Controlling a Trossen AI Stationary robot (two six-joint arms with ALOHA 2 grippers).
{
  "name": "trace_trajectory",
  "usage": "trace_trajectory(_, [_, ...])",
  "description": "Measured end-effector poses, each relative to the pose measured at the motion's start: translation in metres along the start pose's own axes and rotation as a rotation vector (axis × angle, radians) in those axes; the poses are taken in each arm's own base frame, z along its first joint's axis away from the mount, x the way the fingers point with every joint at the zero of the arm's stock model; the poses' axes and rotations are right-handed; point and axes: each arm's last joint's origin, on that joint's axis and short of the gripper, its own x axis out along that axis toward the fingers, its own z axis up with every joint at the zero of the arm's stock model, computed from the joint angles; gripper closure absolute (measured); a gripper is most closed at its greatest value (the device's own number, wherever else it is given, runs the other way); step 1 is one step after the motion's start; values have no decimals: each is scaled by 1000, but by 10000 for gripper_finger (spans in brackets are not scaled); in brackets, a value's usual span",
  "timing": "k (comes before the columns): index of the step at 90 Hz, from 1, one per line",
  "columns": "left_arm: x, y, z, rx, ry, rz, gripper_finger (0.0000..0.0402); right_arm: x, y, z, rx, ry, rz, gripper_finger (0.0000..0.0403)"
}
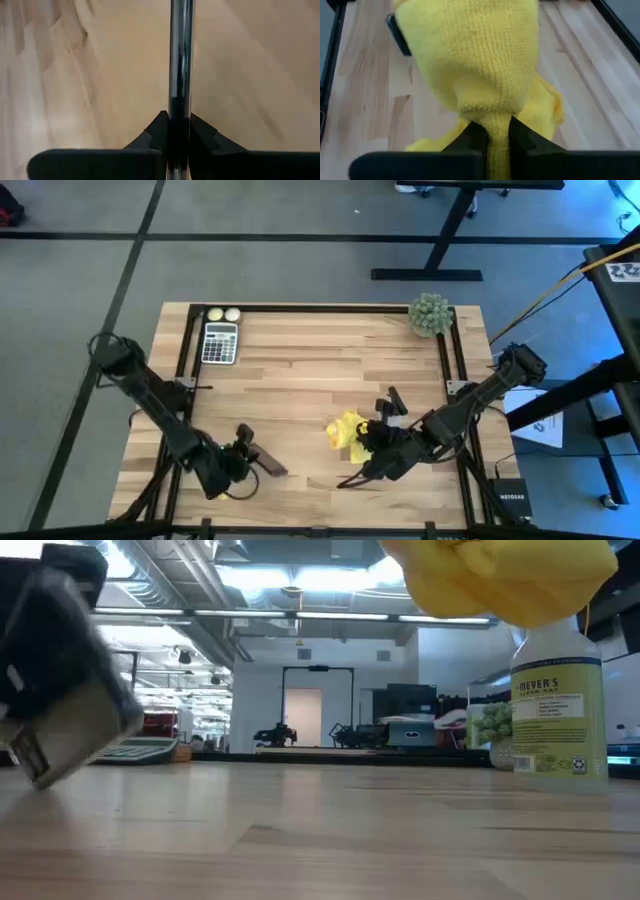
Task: Apply microfiber cloth
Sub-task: Wipe the back of the black cellphone with a yellow microfiber towel
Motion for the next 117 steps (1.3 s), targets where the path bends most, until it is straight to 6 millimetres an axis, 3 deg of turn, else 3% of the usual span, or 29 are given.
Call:
trace_trajectory(45, [13,-2,-4,-100,70,-43,318,19,17,2,98,-63,27,388])
trace_trajectory(74, [13,-5,-4,-168,101,-189,240,27,24,1,105,-71,42,388])
trace_trajectory(100, [-9,2,18,-256,196,-336,215,37,31,13,91,-115,181,388])
trace_trajectory(117, [-28,-1,14,-449,313,-266,215,69,39,23,63,-158,322,388])
